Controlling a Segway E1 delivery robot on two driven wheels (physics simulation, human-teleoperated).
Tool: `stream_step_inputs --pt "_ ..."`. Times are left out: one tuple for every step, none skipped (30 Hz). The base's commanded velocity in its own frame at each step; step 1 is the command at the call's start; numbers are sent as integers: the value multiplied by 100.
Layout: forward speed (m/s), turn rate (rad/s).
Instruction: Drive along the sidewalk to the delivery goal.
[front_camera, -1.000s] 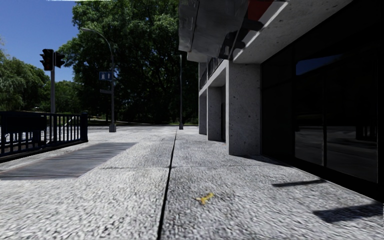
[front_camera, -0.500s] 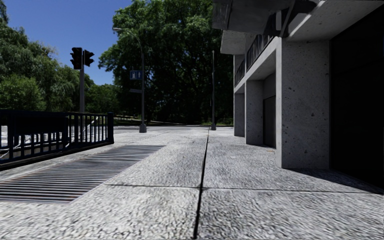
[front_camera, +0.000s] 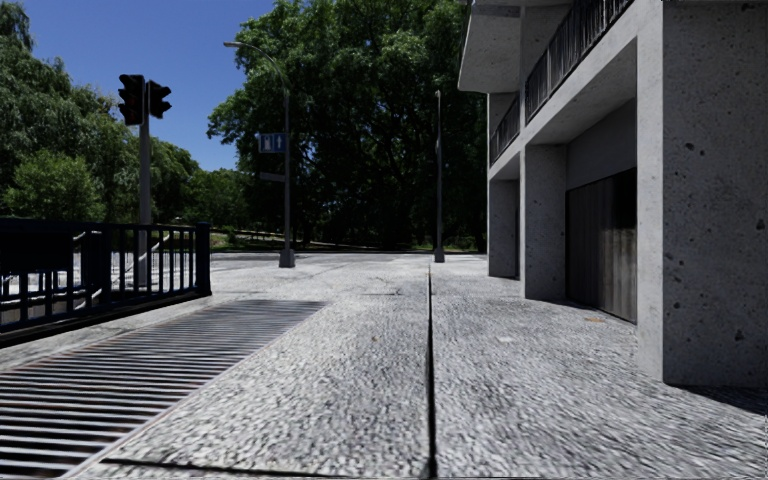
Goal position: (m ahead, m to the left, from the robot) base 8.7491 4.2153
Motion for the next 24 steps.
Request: stream_step_inputs --pt "200 0" --pt "200 0" --pt "200 0" --pt "200 0" --pt "200 0" --pt "200 0" --pt "200 0" --pt "200 0" --pt "200 0" --pt "200 0" --pt "200 0" --pt "200 0" --pt "200 0" --pt "200 0" --pt "200 0" --pt "200 0" --pt "200 0" --pt "200 0" --pt "200 0" --pt "200 0" --pt "200 0" --pt "200 0" --pt "200 0" --pt "200 0"
